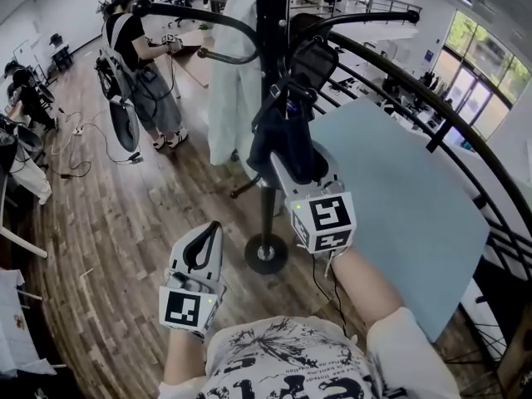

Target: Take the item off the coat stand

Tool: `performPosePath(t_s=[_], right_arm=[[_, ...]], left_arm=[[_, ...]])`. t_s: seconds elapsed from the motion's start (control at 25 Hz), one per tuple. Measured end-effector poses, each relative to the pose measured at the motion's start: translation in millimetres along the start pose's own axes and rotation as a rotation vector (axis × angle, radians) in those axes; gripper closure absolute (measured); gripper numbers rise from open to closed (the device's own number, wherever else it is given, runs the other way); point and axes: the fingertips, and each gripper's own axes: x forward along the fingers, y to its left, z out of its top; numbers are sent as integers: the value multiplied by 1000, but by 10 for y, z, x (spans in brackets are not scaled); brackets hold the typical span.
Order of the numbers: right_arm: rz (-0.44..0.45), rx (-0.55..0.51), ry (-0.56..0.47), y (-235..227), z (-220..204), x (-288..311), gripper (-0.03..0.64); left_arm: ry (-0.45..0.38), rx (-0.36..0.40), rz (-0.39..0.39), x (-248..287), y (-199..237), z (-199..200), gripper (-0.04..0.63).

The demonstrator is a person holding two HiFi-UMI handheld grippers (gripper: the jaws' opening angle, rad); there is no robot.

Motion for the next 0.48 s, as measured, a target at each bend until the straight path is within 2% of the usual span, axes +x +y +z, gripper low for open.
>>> performPosePath(t_s=[0.16, 0.36, 0.48], right_arm=[[-35, -32, 6, -32, -18, -2, 515], [-36, -16, 5, -65, -1, -44, 588], [-10, 17, 9, -75, 23, -72, 604]], left_arm=[[5, -12, -6, 6, 12, -33, 591], [8, -16, -14, -4, -35, -38, 591], [10, -17, -21, -17, -88, -37, 591]])
